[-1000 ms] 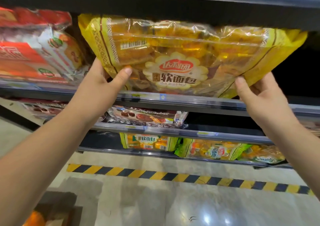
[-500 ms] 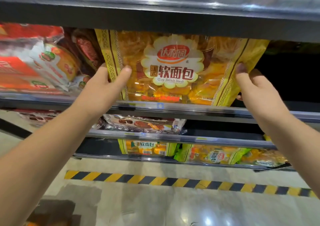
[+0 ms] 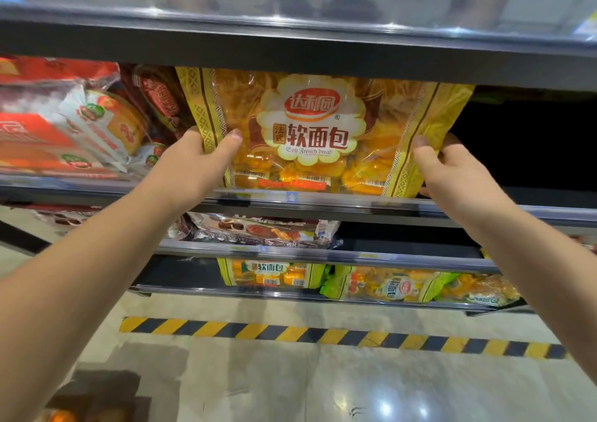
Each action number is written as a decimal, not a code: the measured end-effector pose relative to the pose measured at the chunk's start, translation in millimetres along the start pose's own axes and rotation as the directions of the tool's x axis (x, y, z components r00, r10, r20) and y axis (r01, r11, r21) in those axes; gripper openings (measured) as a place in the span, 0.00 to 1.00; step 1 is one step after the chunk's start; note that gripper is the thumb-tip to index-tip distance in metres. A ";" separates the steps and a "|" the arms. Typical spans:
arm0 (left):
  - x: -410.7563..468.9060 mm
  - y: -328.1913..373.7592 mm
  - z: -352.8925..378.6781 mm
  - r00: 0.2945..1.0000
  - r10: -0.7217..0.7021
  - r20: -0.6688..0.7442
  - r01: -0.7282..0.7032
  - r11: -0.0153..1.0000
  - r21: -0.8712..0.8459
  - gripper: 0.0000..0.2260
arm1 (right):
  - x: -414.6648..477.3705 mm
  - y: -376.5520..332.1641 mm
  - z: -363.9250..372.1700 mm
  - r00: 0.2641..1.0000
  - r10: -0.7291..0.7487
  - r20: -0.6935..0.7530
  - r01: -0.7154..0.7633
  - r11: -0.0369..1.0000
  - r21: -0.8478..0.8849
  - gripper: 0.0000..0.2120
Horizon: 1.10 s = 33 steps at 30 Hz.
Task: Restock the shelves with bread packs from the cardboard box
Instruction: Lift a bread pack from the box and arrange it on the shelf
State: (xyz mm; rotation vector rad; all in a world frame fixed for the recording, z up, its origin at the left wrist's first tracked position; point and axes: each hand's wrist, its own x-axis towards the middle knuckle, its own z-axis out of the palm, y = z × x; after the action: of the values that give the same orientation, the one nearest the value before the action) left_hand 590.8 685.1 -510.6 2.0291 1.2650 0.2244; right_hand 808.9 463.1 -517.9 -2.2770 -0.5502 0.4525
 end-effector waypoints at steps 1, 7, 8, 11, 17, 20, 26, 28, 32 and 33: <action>-1.9 1.8 -2.2 1.000 -0.010 0.001 0.010 1.000 0.010 0.32 | -1.1 -2.0 -2.0 1.000 0.000 -0.003 0.000 1.000 -0.012 0.22; -23.3 14.7 -23.3 0.997 -0.009 0.079 0.004 0.998 0.058 0.23 | -25.0 -14.7 -12.8 0.999 0.041 0.018 -0.040 0.995 -0.088 0.18; -29.1 16.7 -29.3 0.997 0.022 0.079 -0.029 0.996 0.086 0.24 | -31.9 -20.4 -14.1 0.998 0.058 0.016 -0.056 0.994 -0.093 0.22; -51.7 23.2 -48.7 0.986 0.124 0.111 -0.148 0.960 0.239 0.29 | -57.3 -41.9 -22.8 0.994 0.090 0.068 -0.078 0.984 -0.163 0.28; -120.2 57.7 -90.2 0.938 0.277 0.209 -0.347 0.777 0.525 0.33 | -122.3 -103.6 -44.3 0.944 -0.165 0.286 0.273 0.877 -0.395 0.30; -153.4 73.1 -124.6 0.928 0.318 0.196 -0.373 0.761 0.531 0.32 | -155.4 -140.4 -62.0 0.881 -0.338 0.331 0.468 0.724 -0.507 0.29; -224.6 79.3 -191.5 0.924 0.353 0.144 -0.359 0.679 0.641 0.31 | -215.0 -196.4 -94.5 0.760 -0.527 0.381 0.646 0.548 -0.531 0.27; -248.9 76.1 -208.7 0.927 0.354 0.123 -0.340 0.658 0.672 0.29 | -234.3 -211.8 -100.7 0.721 -0.544 0.428 0.690 0.507 -0.517 0.29; -294.9 57.4 -230.1 0.938 0.331 0.103 -0.309 0.665 0.680 0.29 | -270.1 -229.9 -102.0 0.597 -0.555 0.580 0.802 0.427 -0.417 0.29; -308.1 53.3 -232.6 0.950 0.300 0.091 -0.279 0.677 0.681 0.29 | -278.3 -233.2 -101.2 0.567 -0.549 0.614 0.822 0.428 -0.376 0.30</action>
State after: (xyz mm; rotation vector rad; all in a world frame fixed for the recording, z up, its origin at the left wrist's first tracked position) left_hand 359.3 526.2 -240.3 2.8901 1.1243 -0.1039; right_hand 562.8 410.7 -237.3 -2.2250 -2.0903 0.3070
